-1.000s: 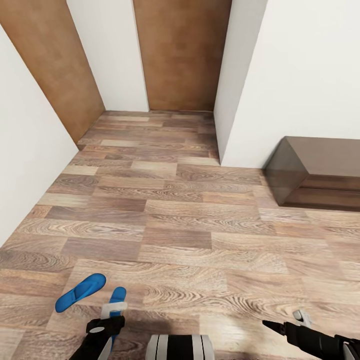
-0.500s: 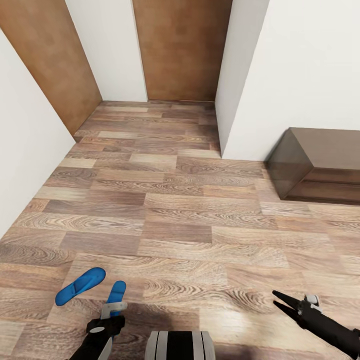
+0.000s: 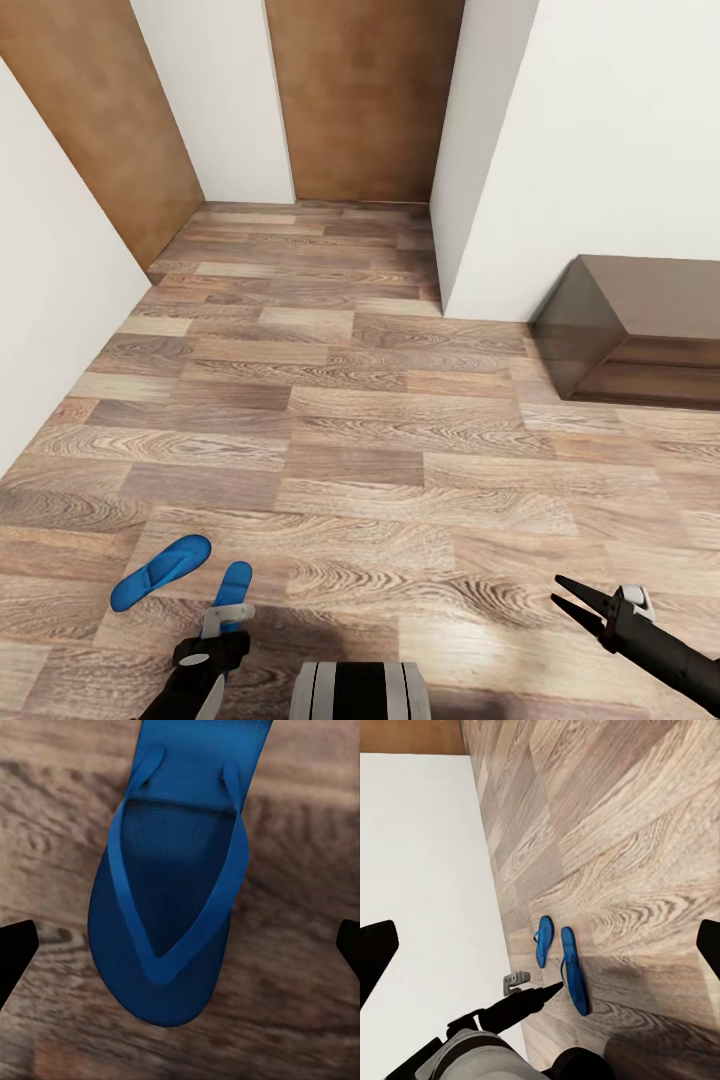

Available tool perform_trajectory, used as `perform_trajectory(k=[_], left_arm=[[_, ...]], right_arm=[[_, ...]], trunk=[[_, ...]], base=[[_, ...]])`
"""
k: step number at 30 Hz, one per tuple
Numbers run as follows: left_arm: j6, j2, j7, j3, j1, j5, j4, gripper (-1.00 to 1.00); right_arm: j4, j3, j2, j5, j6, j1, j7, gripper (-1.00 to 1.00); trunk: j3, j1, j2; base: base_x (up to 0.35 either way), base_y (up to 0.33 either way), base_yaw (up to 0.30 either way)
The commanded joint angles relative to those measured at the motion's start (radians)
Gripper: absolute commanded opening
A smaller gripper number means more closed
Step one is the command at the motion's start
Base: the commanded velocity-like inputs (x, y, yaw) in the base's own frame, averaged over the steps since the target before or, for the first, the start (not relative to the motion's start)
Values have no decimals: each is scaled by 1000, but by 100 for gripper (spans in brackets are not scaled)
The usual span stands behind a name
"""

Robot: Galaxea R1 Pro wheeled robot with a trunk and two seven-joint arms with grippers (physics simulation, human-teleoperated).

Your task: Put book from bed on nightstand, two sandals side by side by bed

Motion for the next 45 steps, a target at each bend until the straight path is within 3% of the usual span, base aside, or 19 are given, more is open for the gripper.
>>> perform_trajectory(k=[1, 13, 31, 45], left_arm=[[5, 0, 4, 0, 0, 4, -2, 100], [2, 0, 4, 6, 2, 6, -1, 100], [2, 0, 4, 7, 0, 6, -2, 100], [2, 0, 4, 6, 0, 6, -2, 100]], right_arm=[[0, 0, 0, -4, 8, 0, 1, 100], [-5, -2, 4, -5, 18, 4, 31, 100], [-6, -2, 4, -6, 18, 4, 21, 100], [-6, -2, 4, -6, 18, 4, 22, 100]], trunk=[[-1, 0, 0], [-1, 0, 0], [-1, 0, 0], [-1, 0, 0]], base=[[0, 0, 0], [0, 0, 0], [2, 0, 0], [164, 0, 0]])
